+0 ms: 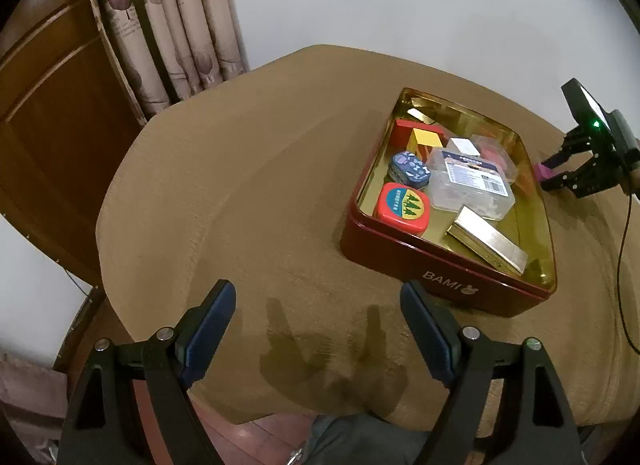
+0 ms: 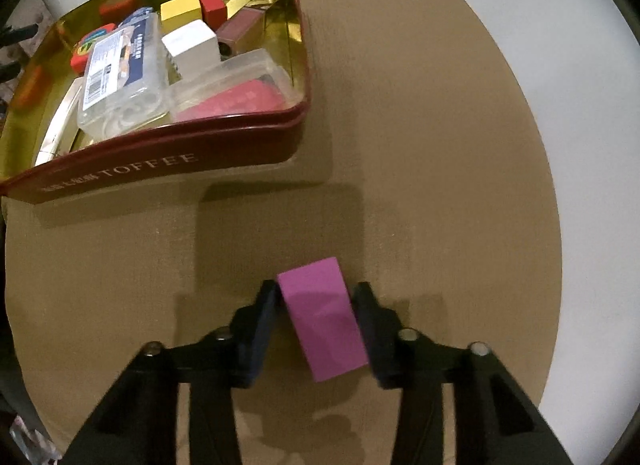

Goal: Organize rigid objects
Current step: 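Reach the right gripper to the pink eraser and grasp it, then carry the pink eraser into the tin and open the right gripper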

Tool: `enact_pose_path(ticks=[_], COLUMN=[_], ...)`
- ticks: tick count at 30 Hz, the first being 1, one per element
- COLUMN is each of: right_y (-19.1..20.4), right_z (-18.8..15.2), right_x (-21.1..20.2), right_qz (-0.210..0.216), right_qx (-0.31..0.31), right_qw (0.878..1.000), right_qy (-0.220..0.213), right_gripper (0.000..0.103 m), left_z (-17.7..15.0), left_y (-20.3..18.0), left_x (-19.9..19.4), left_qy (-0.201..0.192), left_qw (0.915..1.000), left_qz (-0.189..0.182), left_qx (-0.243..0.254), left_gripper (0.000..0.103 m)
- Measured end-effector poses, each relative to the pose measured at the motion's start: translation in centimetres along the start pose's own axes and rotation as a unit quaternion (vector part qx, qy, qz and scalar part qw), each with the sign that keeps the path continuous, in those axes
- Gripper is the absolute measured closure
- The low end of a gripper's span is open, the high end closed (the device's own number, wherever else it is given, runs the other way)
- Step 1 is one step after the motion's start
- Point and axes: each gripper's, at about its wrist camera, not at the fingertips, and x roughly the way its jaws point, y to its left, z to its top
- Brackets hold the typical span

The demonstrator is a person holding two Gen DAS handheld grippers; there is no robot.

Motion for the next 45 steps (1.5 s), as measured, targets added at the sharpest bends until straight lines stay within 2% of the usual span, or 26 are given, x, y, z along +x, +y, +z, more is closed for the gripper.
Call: enact_pose_path(ticks=[5, 9, 13, 17, 18, 20, 22, 24, 27, 30, 32, 35, 41, 45], right_y=[1.5, 3.0, 5.1, 7.7, 8.9, 9.3, 10.9, 12.4, 14.5, 15.0, 15.3, 15.6, 16.1, 16.5], right_z=[-1.1, -3.8, -7.3, -9.5, -9.6, -8.8, -7.4, -5.3, -1.7, 1.6, 2.4, 5.4, 8.4, 8.9], right_x=[-0.6, -2.3, -5.3, -8.7, -10.0, -11.4, -13.0, -13.8, -13.6, -12.4, -12.0, -9.8, -7.0, -6.2], right_qz=[-0.031, -0.037, -0.011, 0.009, 0.023, 0.026, 0.048, 0.054, 0.068, 0.087, 0.095, 0.095, 0.104, 0.108], right_qx=[0.051, 0.132, 0.217, 0.285, 0.293, 0.293, 0.293, 0.276, 0.252, 0.238, 0.229, 0.218, 0.224, 0.226], right_qw=[0.998, 0.990, 0.970, 0.944, 0.936, 0.931, 0.922, 0.921, 0.925, 0.930, 0.934, 0.940, 0.941, 0.942], right_qy=[-0.006, -0.038, -0.105, -0.167, -0.194, -0.217, -0.247, -0.269, -0.278, -0.266, -0.257, -0.244, -0.232, -0.224], right_gripper=[0.072, 0.072, 0.073, 0.073, 0.073, 0.073, 0.073, 0.073, 0.073, 0.073, 0.073, 0.073, 0.073, 0.073], left_z=[-0.3, -0.4, -0.6, -0.7, -0.8, -0.9, -1.0, -1.2, -1.1, -0.9, -0.6, -0.3, -0.1, 0.0], left_y=[0.1, 0.2, 0.2, -0.5, -0.7, -0.9, -1.1, -1.0, -1.1, -1.2, -1.4, -2.0, -2.1, -1.8], left_x=[-0.7, -1.4, -2.4, -3.3, -3.7, -4.1, -4.3, -4.6, -4.6, -4.4, -4.3, -4.2, -3.6, -3.3], left_qy=[-0.009, -0.015, -0.028, -0.041, -0.049, -0.062, -0.069, -0.077, -0.081, -0.081, -0.084, -0.091, -0.085, -0.074], left_qw=[0.9999, 0.9998, 0.9994, 0.9989, 0.9985, 0.9976, 0.9969, 0.9963, 0.9956, 0.9951, 0.9942, 0.9928, 0.9930, 0.9942], left_qz=[-0.003, -0.013, -0.019, -0.016, -0.016, -0.007, 0.002, 0.002, 0.001, -0.005, -0.012, -0.006, -0.013, -0.019], left_qx=[-0.006, -0.007, 0.002, 0.018, 0.020, 0.028, 0.038, 0.039, 0.048, 0.056, 0.067, 0.078, 0.082, 0.075], left_gripper=[0.022, 0.022, 0.022, 0.022, 0.022, 0.020, 0.019, 0.019, 0.019, 0.019, 0.019, 0.019, 0.019, 0.019])
